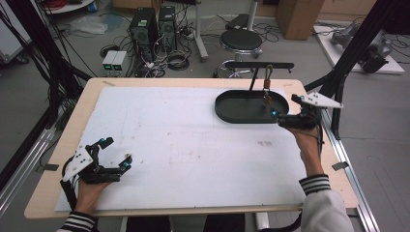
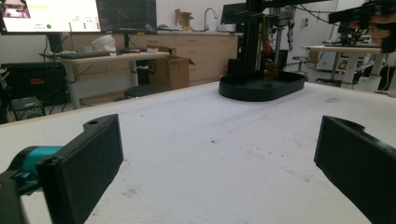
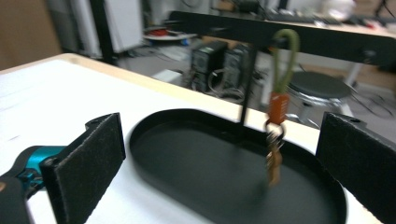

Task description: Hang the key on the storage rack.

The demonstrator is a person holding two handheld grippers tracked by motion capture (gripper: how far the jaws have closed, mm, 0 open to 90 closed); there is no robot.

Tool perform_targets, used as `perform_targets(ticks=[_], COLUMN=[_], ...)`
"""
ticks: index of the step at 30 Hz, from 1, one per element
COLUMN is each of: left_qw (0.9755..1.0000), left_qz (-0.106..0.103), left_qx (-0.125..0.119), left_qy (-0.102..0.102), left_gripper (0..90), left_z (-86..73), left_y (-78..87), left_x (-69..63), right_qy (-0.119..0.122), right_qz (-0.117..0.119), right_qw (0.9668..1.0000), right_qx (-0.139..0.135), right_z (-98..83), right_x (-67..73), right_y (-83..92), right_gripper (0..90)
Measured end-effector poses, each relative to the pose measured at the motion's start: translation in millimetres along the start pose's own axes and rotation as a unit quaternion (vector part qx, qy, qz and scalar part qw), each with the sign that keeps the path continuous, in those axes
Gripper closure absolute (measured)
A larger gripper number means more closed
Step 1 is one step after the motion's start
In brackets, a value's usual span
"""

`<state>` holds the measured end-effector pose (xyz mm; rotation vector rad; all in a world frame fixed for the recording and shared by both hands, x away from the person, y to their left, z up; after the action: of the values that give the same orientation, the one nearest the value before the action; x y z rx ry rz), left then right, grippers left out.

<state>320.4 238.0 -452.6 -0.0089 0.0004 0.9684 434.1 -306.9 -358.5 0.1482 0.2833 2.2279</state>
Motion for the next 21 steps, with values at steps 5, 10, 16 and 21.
perform_targets(ticks=[5,10,16,21], left_qw=[1.0000,1.0000,1.0000,1.0000], left_qz=[0.004,0.006,0.007,0.007], left_qx=[0.006,0.005,0.001,0.001], left_qy=[-0.003,-0.006,-0.002,-0.004], left_gripper=[1.7,1.7,1.7,1.7], left_z=[-0.3,-0.4,-0.1,0.0], left_y=[-0.7,-0.2,1.1,1.5], left_x=[-0.7,-0.7,-0.4,-0.9], right_qy=[0.023,0.026,0.031,0.020], right_qz=[0.012,0.026,0.012,-0.014], right_qw=[0.9991,0.9972,0.9945,0.9908], right_qx=[-0.033,-0.065,-0.099,-0.133], right_z=[-19.4,-42.6,-73.0,-93.3], right_x=[22.8,41.7,55.1,54.3], right_y=[28.8,47.6,56.0,61.2], right_gripper=[0.3,0.3,0.3,0.3])
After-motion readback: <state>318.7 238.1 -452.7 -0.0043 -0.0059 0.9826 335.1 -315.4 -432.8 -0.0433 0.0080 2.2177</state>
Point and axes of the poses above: each handheld gripper's, and its own axes: y roughly backward along the jaws, z roughly out of its top, x roughly to its left, the point moved 6 cm from there along -y, roughly forward along the jaws, and after that the axes turned 6 degrees about z, right-handed, at the moved point
